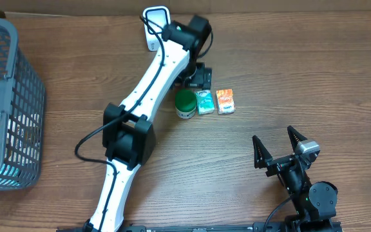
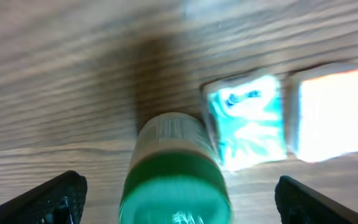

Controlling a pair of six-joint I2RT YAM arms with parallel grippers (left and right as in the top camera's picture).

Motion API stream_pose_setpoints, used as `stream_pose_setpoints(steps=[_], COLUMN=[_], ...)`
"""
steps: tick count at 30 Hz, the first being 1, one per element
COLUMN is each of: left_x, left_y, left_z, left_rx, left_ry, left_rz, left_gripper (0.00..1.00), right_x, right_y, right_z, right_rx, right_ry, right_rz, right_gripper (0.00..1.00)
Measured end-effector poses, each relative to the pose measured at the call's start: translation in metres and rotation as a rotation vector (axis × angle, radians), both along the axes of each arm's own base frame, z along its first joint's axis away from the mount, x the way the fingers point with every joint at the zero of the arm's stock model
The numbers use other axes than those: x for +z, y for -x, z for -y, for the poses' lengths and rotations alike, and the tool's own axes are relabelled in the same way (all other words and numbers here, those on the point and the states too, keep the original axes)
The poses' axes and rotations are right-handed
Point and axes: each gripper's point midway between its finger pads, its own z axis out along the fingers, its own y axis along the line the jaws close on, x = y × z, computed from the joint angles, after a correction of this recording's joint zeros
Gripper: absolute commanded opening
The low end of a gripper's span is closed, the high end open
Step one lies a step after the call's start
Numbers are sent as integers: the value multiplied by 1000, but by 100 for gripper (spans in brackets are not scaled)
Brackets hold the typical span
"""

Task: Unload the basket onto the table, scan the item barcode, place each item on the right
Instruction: 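Place the jar left of the Kleenex pack and release, then move the left gripper back into the basket toward the mushroom bag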

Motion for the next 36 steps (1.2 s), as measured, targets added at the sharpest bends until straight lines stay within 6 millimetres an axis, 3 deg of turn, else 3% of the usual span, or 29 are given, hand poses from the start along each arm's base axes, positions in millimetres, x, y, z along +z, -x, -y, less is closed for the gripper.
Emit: stream_pose_setpoints(steps=[7,10,14,18,25,31,36], left_x=[113,170,220,242,252,263,281], left_y=[-5,5,26,45,54,51,68], left_z=[-9,-26,-54,-78,-129,-214,-288], left_rx=[11,12,19,12,96,326,553], left_ry=[101,147,165,152,112,64,28], left_rz=[239,357,448,478,477,513,571], left_gripper=[100,100,100,100,90,89,89], right_x=[0,0,0,0,0,0,0], right_y=[0,0,0,0,0,0,0], right_z=[0,0,0,0,0,0,0], right_rx=[1,0,0,0,0,1,0], right_ry=[0,1,0,0,0,0,0], right_rz=[0,1,0,0,0,0,0], right_gripper=[100,100,100,100,100,100,100])
